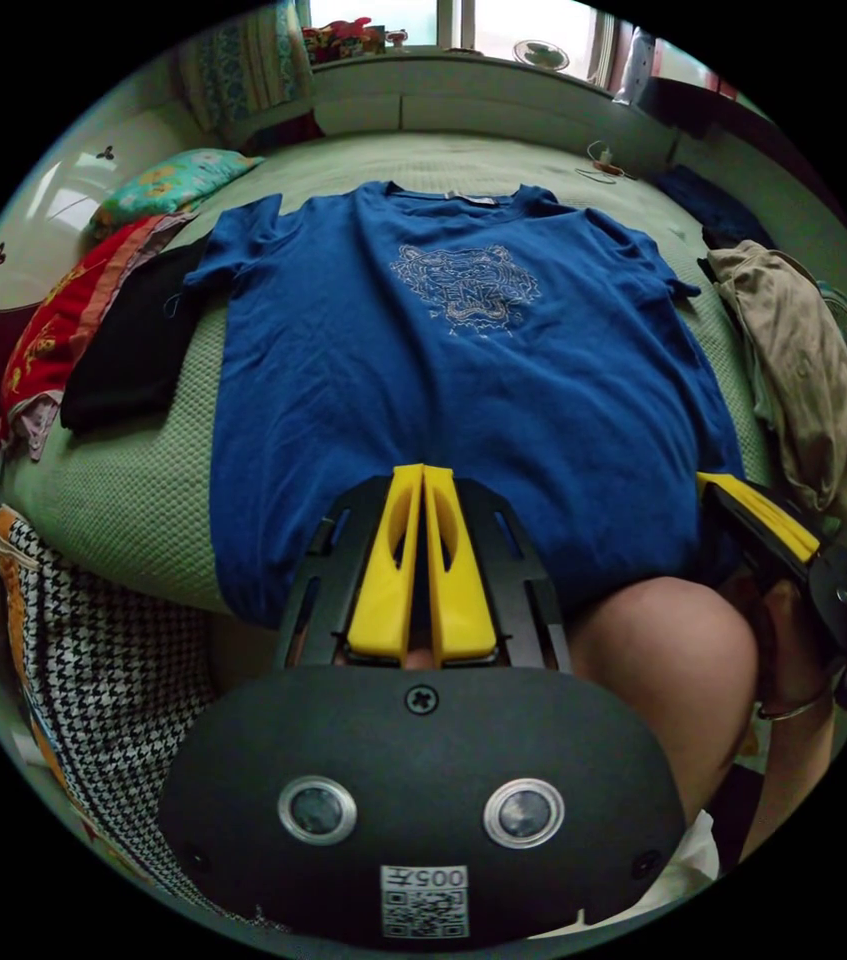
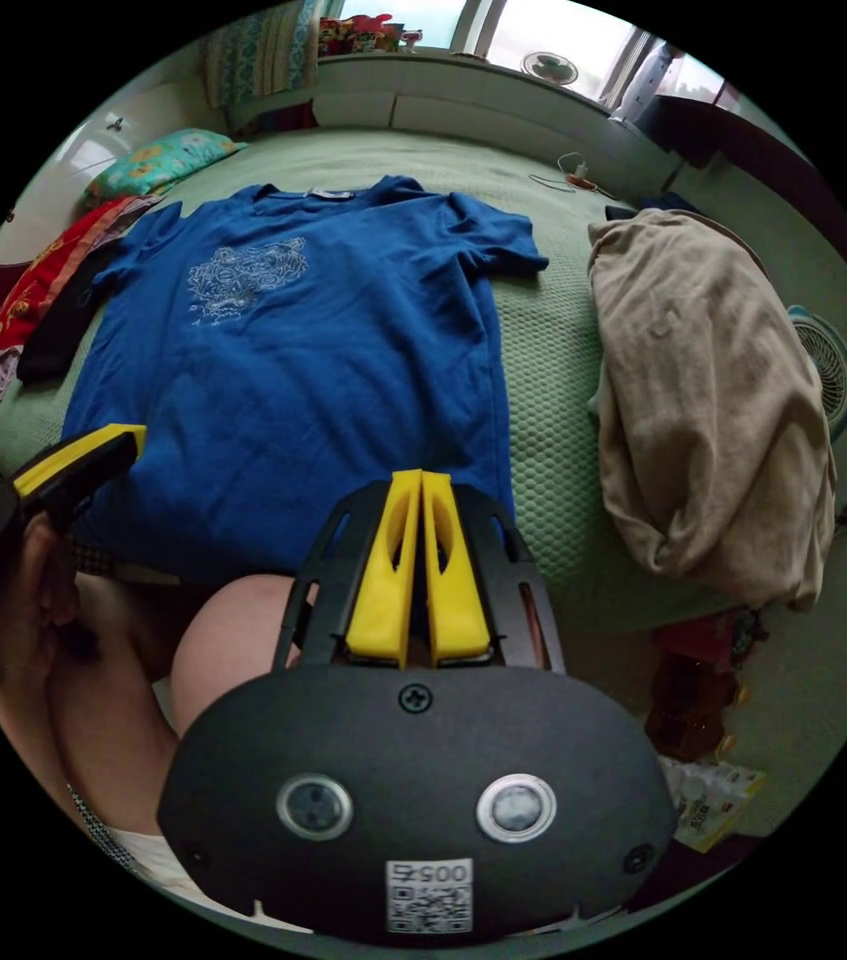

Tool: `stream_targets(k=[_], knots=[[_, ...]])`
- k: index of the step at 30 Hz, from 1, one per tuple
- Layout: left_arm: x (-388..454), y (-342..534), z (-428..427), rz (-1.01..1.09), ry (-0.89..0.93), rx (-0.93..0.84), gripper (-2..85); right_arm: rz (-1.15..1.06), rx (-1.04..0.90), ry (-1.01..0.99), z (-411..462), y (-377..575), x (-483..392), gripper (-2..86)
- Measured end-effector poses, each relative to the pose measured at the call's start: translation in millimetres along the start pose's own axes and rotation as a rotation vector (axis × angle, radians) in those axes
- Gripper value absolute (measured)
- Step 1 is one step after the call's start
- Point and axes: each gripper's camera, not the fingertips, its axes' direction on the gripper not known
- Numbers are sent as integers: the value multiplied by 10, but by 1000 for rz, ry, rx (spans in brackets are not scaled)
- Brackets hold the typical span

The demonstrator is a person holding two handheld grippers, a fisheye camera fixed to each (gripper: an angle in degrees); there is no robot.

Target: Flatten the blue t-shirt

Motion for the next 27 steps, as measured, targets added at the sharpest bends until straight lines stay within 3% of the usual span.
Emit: stream_targets(k=[27], knots=[[101,29,25,11,-7,2,-6,-13,4,17,-1,66,111,-10]])
